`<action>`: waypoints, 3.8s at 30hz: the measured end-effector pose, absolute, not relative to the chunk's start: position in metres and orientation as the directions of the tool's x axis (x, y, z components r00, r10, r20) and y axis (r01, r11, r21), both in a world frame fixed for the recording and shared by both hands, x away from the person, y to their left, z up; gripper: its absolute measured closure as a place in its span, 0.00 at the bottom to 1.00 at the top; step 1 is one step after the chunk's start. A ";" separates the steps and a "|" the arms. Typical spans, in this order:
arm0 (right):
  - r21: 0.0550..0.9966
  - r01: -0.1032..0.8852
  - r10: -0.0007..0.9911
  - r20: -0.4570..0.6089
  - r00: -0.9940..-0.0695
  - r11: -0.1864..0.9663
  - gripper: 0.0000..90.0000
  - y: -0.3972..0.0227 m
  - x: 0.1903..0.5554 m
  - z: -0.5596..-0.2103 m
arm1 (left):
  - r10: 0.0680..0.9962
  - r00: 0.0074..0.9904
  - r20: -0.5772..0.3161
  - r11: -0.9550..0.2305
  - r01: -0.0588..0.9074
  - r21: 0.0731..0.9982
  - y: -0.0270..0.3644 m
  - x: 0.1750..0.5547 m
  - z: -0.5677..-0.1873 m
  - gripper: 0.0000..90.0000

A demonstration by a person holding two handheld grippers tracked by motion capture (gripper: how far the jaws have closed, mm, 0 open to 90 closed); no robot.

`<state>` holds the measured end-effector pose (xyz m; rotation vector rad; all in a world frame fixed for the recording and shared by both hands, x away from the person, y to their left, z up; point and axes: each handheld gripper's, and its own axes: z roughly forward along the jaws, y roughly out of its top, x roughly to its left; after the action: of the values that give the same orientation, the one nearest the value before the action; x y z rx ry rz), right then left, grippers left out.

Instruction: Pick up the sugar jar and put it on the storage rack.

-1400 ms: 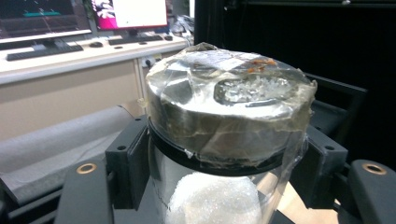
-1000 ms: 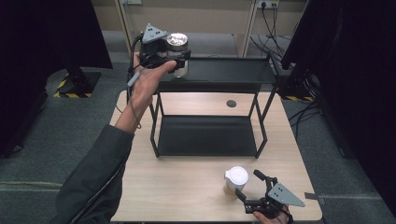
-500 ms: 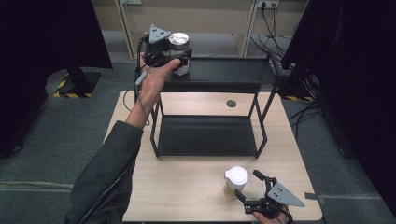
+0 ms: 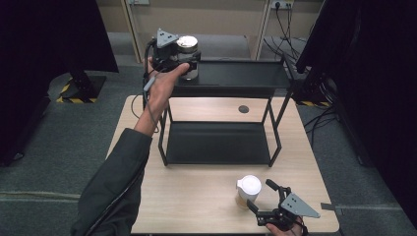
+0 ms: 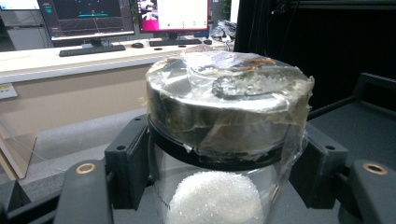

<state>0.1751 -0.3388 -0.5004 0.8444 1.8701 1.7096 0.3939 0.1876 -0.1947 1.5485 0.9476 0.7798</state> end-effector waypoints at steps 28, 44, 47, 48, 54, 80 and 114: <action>0.991 0.130 0.710 0.067 -0.701 0.034 0.00 -0.338 0.175 -0.501 | 0.858 0.511 -0.044 -0.046 0.163 0.986 0.193 0.344 -0.213 0.00; 0.991 0.132 0.709 0.069 -0.702 0.035 0.00 -0.338 0.176 -0.501 | 0.796 0.599 -0.087 0.008 0.133 0.991 0.198 0.309 -0.252 0.01; 0.991 0.130 0.708 0.067 -0.703 0.036 0.00 -0.338 0.176 -0.501 | 0.784 0.615 -0.087 0.009 0.130 0.992 0.199 0.304 -0.258 0.01; 0.991 0.129 0.708 0.066 -0.703 0.036 0.00 -0.338 0.176 -0.501 | 0.781 0.619 -0.088 0.010 0.128 0.992 0.199 0.301 -0.261 0.01; 0.991 0.130 0.708 0.066 -0.703 0.037 0.00 -0.338 0.176 -0.501 | 0.765 0.639 -0.074 0.002 0.112 0.994 0.203 0.288 -0.276 0.01; 0.991 0.130 0.707 0.065 -0.704 0.038 0.00 -0.337 0.176 -0.501 | 0.729 0.674 -0.119 0.019 0.153 0.988 0.218 0.260 -0.357 0.02; 0.991 0.131 0.707 0.069 -0.704 0.033 0.00 -0.339 0.176 -0.501 | 0.679 0.725 -0.114 -0.032 0.185 0.982 0.234 0.231 -0.443 0.03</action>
<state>0.1758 -0.3386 -0.5012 0.8456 1.8715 1.7151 0.2311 0.2336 -0.4433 1.5865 0.7194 0.4574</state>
